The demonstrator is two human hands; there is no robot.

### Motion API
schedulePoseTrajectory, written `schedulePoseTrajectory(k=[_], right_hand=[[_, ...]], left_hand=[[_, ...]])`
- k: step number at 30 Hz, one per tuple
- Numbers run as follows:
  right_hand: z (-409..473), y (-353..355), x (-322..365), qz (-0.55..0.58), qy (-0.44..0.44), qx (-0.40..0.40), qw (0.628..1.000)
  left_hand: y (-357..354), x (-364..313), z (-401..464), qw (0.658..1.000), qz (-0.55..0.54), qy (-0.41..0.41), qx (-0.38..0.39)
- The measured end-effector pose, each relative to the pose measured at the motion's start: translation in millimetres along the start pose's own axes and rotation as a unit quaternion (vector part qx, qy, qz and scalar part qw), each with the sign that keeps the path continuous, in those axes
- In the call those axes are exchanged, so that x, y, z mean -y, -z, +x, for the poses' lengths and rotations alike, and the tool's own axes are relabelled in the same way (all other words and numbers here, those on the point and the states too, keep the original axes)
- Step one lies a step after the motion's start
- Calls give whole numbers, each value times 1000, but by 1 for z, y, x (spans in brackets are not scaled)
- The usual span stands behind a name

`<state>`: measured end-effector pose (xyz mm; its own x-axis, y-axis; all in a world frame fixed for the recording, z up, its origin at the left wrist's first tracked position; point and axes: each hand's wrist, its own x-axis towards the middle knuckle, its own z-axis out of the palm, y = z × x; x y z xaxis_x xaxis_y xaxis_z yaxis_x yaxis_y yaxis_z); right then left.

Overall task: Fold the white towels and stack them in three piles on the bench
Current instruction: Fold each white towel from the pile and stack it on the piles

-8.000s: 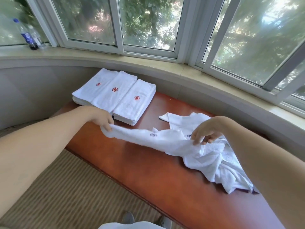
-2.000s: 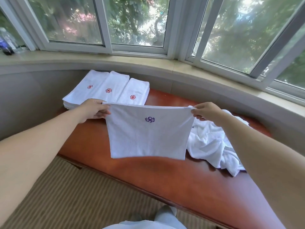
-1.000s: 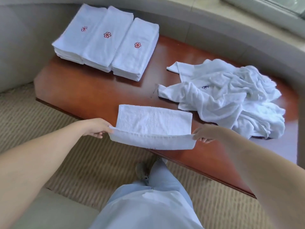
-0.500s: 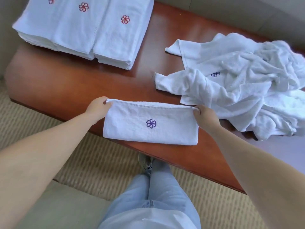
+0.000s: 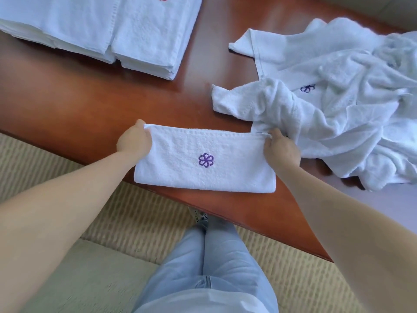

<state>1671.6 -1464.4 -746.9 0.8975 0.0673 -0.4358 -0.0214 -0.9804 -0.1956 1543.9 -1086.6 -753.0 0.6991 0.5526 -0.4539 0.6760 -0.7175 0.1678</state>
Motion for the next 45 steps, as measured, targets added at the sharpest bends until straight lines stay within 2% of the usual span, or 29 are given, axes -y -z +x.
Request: schedulePoseTrajectory(k=[2,4,6,8,10,14,16,19,22,25,27,30,32,34,38,41,45], right_hand=[[-11,3,7,-9,-3,-35,999],[-27,-1,16,-43,67,-72,994],[-49,-15,35,-28,162,-52,985],[-71,-44,57,-14,234,-6,972],[-84,-78,71,-22,269,4,963],[-66,-112,49,-58,307,-98,945],[-54,-113,26,-79,305,-119,942],[-46,-106,-1,-88,224,-105,965],[-46,-92,-15,-87,154,-95,980],[-55,-75,-16,-84,75,-43,993],[-62,-60,-13,-86,41,-1,995],[-70,-33,-9,-64,43,51,996],[-74,-16,-11,-23,19,85,996],[-73,-3,-13,59,-53,118,990],[-71,5,-18,201,-223,176,938],[-69,1,-26,293,-281,203,891],[-67,5,-26,421,-387,218,790]], left_hand=[[-3,-9,-17,998,33,-27,-54],[-10,-21,-42,985,69,-131,-89],[-24,-37,-65,967,77,-241,-28],[-50,-52,-81,944,104,-313,24],[-75,-57,-86,931,138,-337,21],[-108,-32,-65,919,152,-357,-72],[-112,-16,-54,922,144,-348,-95],[-113,-2,-53,938,133,-301,-109],[-106,-3,-61,966,128,-210,-86],[-93,-12,-72,987,116,-110,-9],[-77,-20,-72,988,123,-75,55],[-49,-43,-74,978,154,-59,130],[-36,-65,-78,973,167,-80,138],[-30,-93,-82,969,163,-133,128],[-32,-158,-84,948,159,-251,118],[-39,-201,-81,925,160,-320,132],[-53,-243,-70,919,158,-333,143]])
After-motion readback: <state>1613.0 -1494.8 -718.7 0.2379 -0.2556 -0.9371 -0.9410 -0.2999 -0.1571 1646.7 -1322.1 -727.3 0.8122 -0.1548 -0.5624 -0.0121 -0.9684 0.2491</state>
